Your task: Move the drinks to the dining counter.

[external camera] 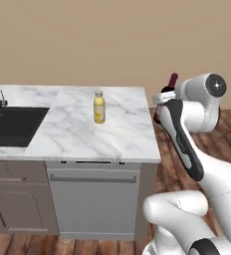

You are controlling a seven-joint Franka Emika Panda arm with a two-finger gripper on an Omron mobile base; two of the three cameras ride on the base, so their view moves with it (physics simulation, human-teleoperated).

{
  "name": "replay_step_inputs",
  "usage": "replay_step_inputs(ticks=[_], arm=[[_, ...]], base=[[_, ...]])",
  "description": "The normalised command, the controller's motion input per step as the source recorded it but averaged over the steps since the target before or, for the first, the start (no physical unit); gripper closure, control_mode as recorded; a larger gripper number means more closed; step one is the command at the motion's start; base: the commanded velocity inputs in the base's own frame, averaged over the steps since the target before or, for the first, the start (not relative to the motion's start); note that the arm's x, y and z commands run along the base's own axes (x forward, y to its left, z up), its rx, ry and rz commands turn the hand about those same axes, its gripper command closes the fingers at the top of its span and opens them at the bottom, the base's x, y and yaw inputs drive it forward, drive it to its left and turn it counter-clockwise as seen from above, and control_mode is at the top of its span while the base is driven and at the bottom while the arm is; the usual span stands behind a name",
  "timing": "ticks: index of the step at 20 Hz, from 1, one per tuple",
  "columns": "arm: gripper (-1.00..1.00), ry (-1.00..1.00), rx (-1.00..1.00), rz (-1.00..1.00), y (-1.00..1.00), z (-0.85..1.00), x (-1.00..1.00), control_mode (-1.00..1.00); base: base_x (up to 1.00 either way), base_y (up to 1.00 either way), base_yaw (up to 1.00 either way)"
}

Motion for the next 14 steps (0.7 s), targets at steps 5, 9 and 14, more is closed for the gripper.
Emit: replay_step_inputs(ticks=[5, 9, 14], arm=[[1.0, 0.0, 0.0, 0.0, 0.0, 0.0, 0.0, 1.0], [1.0, 0.0, 0.0, 0.0, 0.0, 0.0, 0.0, 1.0], [1.0, 0.0, 0.0, 0.0, 0.0, 0.0, 0.0, 1.0]], base=[[0.58, 0.0, -0.12], [0.45, 0.08, -0.09], [0.27, 0.42, -0.03]])
